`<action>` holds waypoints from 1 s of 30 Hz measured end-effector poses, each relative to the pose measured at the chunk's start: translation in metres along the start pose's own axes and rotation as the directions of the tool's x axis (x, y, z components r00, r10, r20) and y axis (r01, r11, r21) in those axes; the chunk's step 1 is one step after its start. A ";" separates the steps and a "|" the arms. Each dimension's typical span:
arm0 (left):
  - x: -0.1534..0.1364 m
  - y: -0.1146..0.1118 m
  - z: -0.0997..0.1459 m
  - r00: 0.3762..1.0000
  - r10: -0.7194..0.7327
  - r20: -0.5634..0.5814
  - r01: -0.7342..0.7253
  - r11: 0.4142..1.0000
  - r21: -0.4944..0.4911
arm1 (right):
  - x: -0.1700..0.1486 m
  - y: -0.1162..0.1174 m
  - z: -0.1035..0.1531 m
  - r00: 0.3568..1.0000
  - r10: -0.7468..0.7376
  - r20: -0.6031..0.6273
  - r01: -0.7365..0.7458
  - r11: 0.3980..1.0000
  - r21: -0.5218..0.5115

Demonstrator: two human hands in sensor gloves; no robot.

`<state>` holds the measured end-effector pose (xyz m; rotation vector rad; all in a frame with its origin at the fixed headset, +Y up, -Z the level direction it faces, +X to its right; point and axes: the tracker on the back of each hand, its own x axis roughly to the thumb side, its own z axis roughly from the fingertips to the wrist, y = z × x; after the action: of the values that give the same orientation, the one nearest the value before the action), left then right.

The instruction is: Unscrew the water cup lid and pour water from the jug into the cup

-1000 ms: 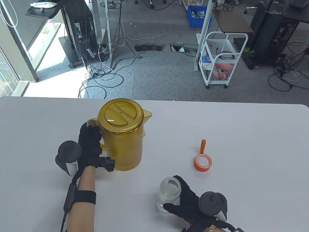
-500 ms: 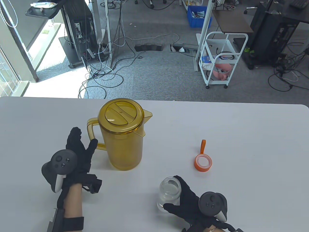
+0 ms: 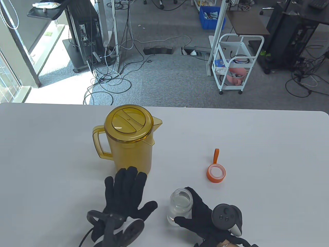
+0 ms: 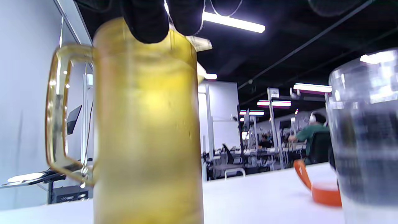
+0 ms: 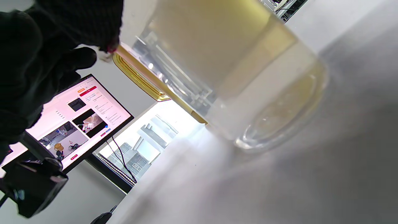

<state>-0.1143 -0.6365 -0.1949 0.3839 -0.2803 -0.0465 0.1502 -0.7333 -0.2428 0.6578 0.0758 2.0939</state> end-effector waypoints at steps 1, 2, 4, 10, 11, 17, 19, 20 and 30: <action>0.004 -0.008 -0.001 1.000 -0.023 0.008 0.023 0.999 -0.042 | 0.000 0.000 0.000 1.000 0.001 0.000 -0.001 1.000 -0.001; 0.008 -0.016 -0.002 0.999 -0.048 0.015 0.049 0.995 -0.091 | 0.000 0.000 0.000 1.000 0.002 0.001 -0.002 1.000 -0.002; 0.009 -0.025 -0.002 0.997 -0.069 0.025 0.073 0.981 -0.182 | 0.000 0.000 0.000 1.000 -0.001 0.002 0.001 1.000 -0.001; 0.009 -0.037 0.006 0.998 -0.054 0.020 0.058 0.946 -0.319 | -0.001 -0.008 0.002 0.999 0.038 -0.018 -0.037 0.996 0.080; 0.009 -0.037 0.007 0.999 -0.047 0.021 0.051 0.943 -0.329 | -0.001 -0.013 0.003 0.997 0.076 -0.021 -0.074 0.993 0.094; 0.009 -0.034 0.010 0.999 -0.037 0.026 0.044 0.938 -0.343 | 0.012 -0.047 0.006 0.963 0.264 -0.055 -0.248 0.947 0.203; 0.008 -0.035 0.009 0.999 -0.015 0.034 0.026 0.934 -0.356 | 0.018 -0.056 0.006 0.910 0.409 -0.074 -0.378 0.888 0.263; 0.007 -0.035 0.009 1.000 0.001 0.030 0.010 0.934 -0.358 | 0.020 -0.059 0.007 0.877 0.473 -0.084 -0.438 0.858 0.268; 0.001 -0.042 0.006 1.000 -0.002 0.023 0.011 0.924 -0.383 | 0.016 -0.057 0.018 0.614 0.770 -0.176 -0.765 0.635 0.106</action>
<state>-0.1151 -0.6780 -0.2049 -0.0065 -0.2844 -0.1102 0.1946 -0.6911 -0.2380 0.5213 -0.0945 3.0143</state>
